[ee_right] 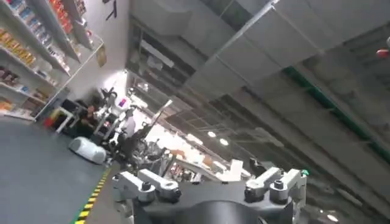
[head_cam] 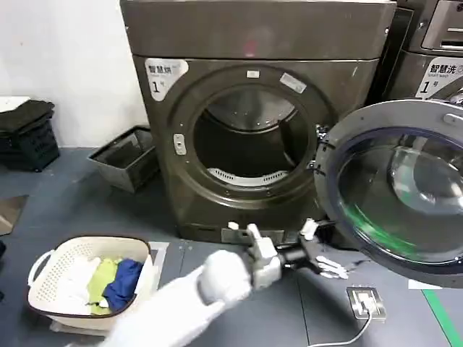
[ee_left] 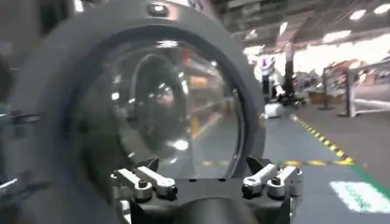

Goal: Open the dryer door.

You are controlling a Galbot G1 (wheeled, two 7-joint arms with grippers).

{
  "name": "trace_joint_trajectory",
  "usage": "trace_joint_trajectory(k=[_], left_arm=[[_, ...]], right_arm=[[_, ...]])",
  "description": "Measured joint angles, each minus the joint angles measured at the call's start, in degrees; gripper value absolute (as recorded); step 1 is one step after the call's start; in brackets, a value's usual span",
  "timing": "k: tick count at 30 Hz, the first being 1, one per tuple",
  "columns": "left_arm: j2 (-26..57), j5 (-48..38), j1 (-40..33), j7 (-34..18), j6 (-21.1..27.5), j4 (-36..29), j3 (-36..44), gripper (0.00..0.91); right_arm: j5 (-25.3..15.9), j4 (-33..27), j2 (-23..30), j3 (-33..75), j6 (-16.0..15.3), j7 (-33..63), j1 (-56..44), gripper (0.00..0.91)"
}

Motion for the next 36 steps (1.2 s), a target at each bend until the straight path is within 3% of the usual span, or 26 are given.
trace_joint_trajectory(k=[8, 16, 21, 30, 36], left_arm=[[12.0, -6.1, 9.6, -3.4, 6.0, -8.8, -14.6, 0.907], [22.7, -16.8, 21.1, -11.6, 17.5, -13.0, -32.3, 0.907], [26.7, -24.4, 25.3, -20.4, 25.2, -13.5, -40.8, 0.907], [30.7, -38.6, 28.4, -39.9, 25.1, -12.5, -45.1, 0.907], [33.8, -54.1, 28.5, -53.0, 25.1, -10.5, -45.6, 0.907]], right_arm=[[-0.7, 0.2, 0.0, -2.0, -0.3, -0.3, 1.0, 0.907], [-0.8, 1.3, 0.0, -4.2, -0.2, -0.6, 1.7, 0.907], [-0.9, 1.9, 0.0, -6.0, 0.0, -1.0, 2.0, 0.907], [-1.0, 2.9, 0.0, -8.1, 0.2, -1.5, 1.7, 0.907], [-0.7, 3.5, 0.0, -8.8, 0.4, -2.3, 1.5, 0.907]])
